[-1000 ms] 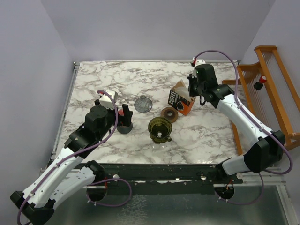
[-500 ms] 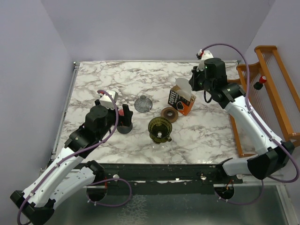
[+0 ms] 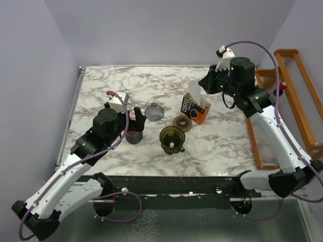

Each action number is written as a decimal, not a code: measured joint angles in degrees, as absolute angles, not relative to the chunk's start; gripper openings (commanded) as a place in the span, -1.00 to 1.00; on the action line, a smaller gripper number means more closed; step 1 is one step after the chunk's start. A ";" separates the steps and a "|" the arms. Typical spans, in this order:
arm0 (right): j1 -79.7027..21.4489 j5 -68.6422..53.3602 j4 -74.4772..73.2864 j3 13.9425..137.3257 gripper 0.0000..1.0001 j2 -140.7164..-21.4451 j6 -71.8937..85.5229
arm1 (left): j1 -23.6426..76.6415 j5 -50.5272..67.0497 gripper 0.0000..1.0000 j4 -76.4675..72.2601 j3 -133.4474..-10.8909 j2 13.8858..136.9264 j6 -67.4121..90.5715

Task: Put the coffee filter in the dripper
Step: Pick up the coffee filter from the coffee filter holder.

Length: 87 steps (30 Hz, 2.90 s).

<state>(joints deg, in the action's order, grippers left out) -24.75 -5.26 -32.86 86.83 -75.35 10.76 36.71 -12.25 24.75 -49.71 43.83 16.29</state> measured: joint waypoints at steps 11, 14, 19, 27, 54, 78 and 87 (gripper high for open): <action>-24.75 -21.21 -27.44 89.21 -0.99 -73.17 16.47 | 36.58 -0.64 0.97 17.34 -53.04 45.89 24.86; -24.75 -25.08 -25.26 89.71 -0.99 -73.17 18.55 | 36.58 2.87 0.98 14.48 -52.99 46.15 28.29; -24.95 -30.20 -20.91 89.89 -0.99 -73.19 22.50 | 36.58 8.75 0.97 5.67 -50.72 45.65 35.81; -29.12 -33.69 -13.61 89.89 -0.99 -73.65 27.86 | 36.51 15.05 0.98 -7.64 -44.73 45.65 47.90; -40.93 -33.87 -0.05 89.80 -0.99 -74.56 38.76 | 36.49 17.08 0.75 -39.68 -36.16 44.58 66.26; -40.93 -28.88 -1.06 81.93 -0.95 -66.57 37.89 | 36.49 17.17 -1.00 -43.68 -35.55 44.58 67.92; -40.93 -24.77 -9.08 81.21 0.03 -63.22 31.90 | 36.49 19.18 -1.00 -42.54 -34.92 45.28 65.98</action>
